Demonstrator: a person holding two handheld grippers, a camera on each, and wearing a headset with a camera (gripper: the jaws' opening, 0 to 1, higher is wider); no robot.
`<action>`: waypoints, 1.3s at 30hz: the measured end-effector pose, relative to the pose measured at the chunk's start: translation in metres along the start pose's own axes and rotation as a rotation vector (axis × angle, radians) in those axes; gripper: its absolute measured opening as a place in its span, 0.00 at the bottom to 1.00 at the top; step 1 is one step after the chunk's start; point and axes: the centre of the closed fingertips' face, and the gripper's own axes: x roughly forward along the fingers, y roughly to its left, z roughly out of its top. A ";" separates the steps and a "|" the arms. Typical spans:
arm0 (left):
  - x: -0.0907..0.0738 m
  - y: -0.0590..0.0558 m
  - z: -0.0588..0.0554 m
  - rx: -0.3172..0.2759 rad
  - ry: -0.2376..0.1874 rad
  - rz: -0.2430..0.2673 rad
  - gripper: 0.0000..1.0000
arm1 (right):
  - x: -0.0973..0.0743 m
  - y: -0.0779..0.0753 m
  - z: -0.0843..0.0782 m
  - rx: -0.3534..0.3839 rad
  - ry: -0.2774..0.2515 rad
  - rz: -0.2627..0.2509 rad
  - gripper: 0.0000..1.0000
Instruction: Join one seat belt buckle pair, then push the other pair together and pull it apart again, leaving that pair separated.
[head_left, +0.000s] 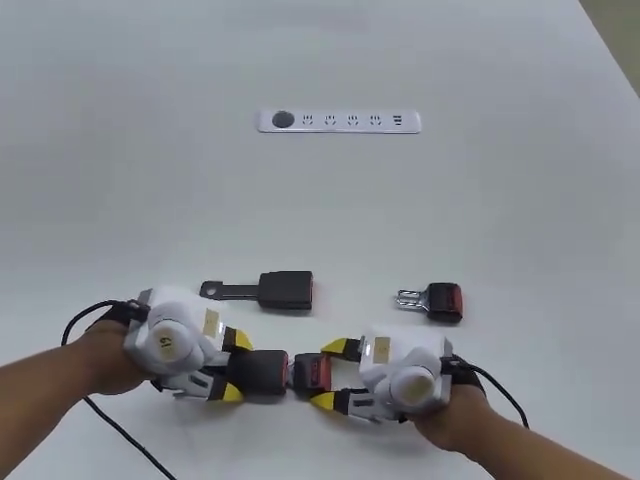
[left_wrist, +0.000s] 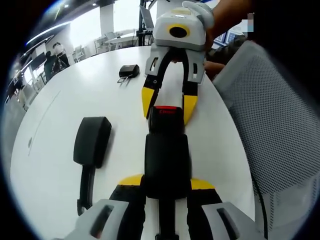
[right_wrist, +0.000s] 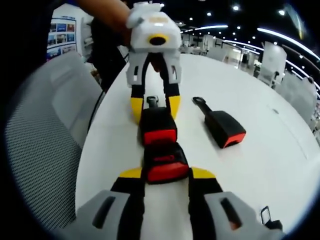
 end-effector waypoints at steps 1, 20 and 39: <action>0.000 0.000 0.000 -0.001 -0.004 -0.002 0.32 | 0.000 0.000 0.000 0.000 -0.001 0.000 0.32; -0.001 0.000 0.001 -0.034 -0.049 -0.006 0.32 | -0.001 0.001 0.000 0.044 -0.032 0.007 0.32; -0.002 0.000 0.001 -0.063 -0.068 -0.010 0.32 | -0.002 0.001 0.000 0.079 -0.058 -0.004 0.32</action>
